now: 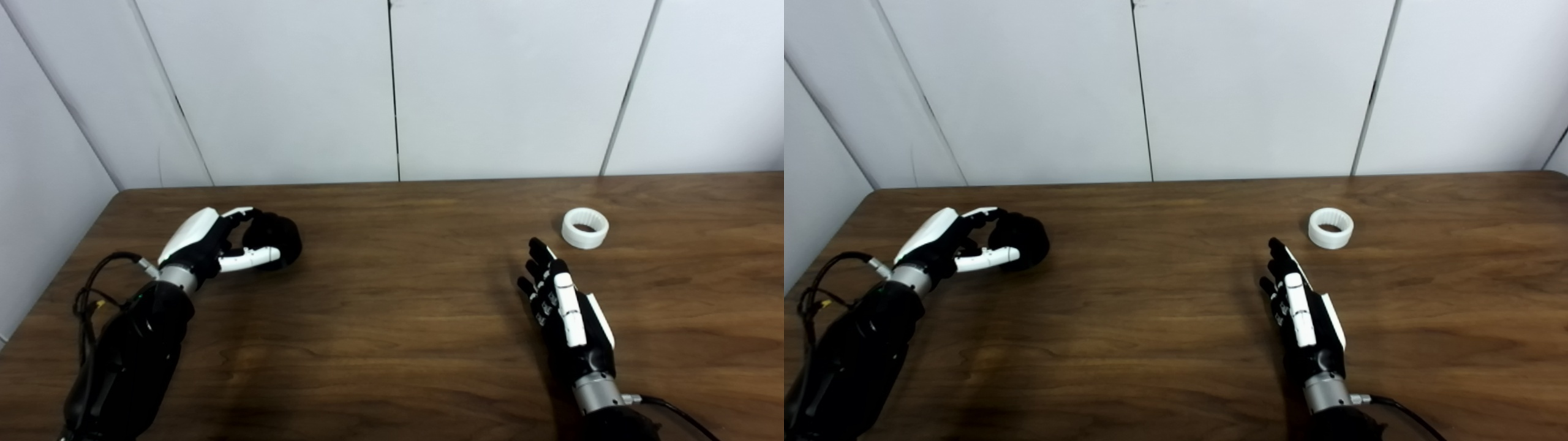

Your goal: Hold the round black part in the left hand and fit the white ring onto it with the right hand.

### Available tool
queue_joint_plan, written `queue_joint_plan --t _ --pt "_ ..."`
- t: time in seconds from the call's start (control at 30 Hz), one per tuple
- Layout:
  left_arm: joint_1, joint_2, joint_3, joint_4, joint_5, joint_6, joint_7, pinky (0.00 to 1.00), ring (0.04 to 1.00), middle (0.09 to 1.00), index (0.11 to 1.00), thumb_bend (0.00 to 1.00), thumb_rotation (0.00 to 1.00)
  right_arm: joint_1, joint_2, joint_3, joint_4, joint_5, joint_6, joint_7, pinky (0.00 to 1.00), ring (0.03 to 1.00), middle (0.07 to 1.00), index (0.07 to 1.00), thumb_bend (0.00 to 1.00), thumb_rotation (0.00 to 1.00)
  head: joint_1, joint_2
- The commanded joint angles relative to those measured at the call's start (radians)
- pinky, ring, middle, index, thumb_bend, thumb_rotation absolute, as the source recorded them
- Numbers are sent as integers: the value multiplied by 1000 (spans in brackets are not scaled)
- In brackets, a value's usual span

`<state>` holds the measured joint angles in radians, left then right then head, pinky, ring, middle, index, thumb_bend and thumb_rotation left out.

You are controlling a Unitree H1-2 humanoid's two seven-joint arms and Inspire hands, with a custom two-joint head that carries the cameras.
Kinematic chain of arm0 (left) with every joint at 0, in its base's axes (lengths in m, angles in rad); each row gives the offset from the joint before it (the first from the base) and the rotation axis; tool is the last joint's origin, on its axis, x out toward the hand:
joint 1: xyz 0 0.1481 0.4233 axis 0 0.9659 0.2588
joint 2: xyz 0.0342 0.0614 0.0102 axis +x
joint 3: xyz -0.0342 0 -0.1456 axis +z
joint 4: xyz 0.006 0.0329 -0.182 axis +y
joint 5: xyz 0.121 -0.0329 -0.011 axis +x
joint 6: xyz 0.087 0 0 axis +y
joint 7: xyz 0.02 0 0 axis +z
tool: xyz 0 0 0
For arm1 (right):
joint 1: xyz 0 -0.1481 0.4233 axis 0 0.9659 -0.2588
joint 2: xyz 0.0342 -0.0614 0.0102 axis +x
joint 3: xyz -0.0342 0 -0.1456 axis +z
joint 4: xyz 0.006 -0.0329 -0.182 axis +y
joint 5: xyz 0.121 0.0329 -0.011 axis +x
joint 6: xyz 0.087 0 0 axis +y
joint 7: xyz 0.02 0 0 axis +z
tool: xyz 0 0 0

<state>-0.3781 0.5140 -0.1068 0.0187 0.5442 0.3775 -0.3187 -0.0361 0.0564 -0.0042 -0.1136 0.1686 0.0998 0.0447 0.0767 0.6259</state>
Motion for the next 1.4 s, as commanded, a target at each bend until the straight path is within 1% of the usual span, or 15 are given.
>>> queue_joint_plan --t 0.0,0.3,0.43,0.57,0.7,0.9,1.13,1.23,1.37 --pt "-53 28 0 -37 10 -1 7 769 922 918 849 894 639 -23 9 -1 -26 3 -42 2 960 997 982 929 491 890 0 1" --pt "-51 21 -22 -7 25 -32 36 740 896 904 829 918 584 -23 7 -2 -26 7 -46 4 965 1000 985 930 495 897 -11 3" --pt "-54 21 -44 -4 43 -28 44 737 898 904 832 897 527 -24 8 -5 -31 15 -43 5 971 1000 988 932 491 898 -14 4" --pt "-59 26 -66 19 64 -50 64 732 900 898 833 925 478 -24 6 -5 -35 13 -49 7 976 1000 991 933 499 907 -17 3" --pt "-65 30 -87 41 97 -62 79 731 903 900 850 941 487 -21 2 -6 -43 16 -49 11 955 1000 987 933 498 925 -18 2" --pt "-70 27 -92 55 103 -69 84 744 916 909 868 969 530 -17 -3 -6 -52 24 -48 17 964 1000 991 936 491 931 -18 1" --pt "-72 25 -102 77 110 -92 99 738 912 896 858 972 498 -20 -6 -7 -50 35 -53 21 962 1000 988 934 503 916 -19 0" --pt "-70 25 -110 88 123 -113 116 724 891 871 841 952 488 -21 -3 -8 -55 40 -47 20 959 996 982 926 499 908 -19 -2" --pt "-69 20 -112 92 128 -116 121 742 888 868 822 928 481 -23 -5 -8 -55 40 -47 22 958 997 983 928 509 901 -19 -2"
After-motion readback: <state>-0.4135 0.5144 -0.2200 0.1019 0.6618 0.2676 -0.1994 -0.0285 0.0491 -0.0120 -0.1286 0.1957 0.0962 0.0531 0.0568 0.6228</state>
